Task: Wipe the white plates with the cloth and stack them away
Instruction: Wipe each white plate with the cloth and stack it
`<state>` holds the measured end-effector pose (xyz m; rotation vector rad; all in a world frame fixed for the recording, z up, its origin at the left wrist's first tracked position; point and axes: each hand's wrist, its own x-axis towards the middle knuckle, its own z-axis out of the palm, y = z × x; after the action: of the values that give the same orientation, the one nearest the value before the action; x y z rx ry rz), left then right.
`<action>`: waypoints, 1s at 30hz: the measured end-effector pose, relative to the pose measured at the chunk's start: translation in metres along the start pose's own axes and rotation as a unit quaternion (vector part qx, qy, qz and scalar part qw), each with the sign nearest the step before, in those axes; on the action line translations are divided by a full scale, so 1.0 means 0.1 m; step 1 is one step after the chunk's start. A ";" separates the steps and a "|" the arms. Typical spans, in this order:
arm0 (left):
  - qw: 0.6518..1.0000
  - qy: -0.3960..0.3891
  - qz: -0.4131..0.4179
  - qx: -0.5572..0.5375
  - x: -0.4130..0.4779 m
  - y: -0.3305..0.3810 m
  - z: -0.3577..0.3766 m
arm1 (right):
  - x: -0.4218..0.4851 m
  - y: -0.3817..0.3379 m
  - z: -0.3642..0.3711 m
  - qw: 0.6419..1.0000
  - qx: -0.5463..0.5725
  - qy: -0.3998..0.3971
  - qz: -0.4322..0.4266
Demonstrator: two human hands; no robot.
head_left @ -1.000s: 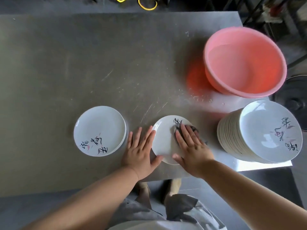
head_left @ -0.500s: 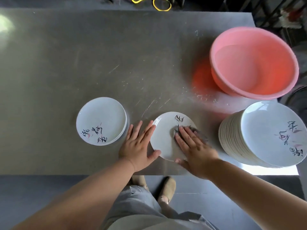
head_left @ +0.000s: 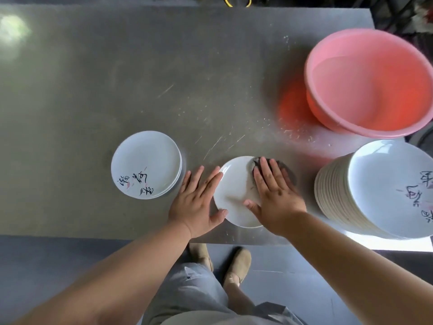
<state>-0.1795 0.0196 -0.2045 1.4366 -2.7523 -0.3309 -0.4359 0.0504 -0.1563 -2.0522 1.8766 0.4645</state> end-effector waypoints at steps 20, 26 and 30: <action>1.000 -0.002 -0.017 0.014 0.01 -0.03 0.04 | -0.11 -0.03 0.01 0.994 0.095 0.019 0.053; 1.000 -0.007 -0.021 0.010 0.00 -0.01 0.03 | -0.55 -0.26 0.26 0.996 0.085 0.008 0.039; 1.000 0.010 -0.018 0.008 0.01 -0.02 0.07 | -0.55 -0.17 0.30 0.994 0.107 0.002 0.026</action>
<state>-0.1794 0.0191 -0.2122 1.4875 -2.7218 -0.2952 -0.4237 0.1138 -0.1581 -1.8695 1.8956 0.2593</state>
